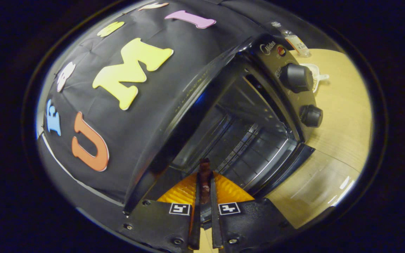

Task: Open the toaster oven, put the food inside, and close the toaster oven door.

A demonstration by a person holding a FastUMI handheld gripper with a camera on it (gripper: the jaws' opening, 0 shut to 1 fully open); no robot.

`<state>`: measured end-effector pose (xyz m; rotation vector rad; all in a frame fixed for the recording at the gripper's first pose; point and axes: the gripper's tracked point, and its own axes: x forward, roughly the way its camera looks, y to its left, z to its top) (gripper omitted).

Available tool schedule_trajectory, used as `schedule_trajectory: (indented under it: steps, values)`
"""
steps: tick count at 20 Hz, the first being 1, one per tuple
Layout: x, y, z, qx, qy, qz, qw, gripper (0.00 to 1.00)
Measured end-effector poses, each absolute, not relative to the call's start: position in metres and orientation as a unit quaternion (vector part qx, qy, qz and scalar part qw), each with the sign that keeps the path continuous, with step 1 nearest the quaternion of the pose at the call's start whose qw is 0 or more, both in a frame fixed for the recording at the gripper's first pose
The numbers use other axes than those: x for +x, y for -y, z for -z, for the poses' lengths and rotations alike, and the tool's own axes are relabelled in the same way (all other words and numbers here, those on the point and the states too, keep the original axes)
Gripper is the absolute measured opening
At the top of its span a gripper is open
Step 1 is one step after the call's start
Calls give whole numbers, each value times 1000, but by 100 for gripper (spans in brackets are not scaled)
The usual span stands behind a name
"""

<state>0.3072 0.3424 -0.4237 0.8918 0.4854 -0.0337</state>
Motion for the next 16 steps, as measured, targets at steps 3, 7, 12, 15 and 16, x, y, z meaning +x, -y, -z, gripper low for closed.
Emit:
schedule_trajectory:
  steps: [3,7,12,15,16]
  values:
    - [306,-339,435,415,-249,18,875,20]
    - [302,-332,450,348,-269,19,898,30]
    - [295,-316,442,276,-266,10,924,67]
    - [288,-312,437,234,-268,3,935,100]
    - [283,-311,435,224,-272,0,936,99]
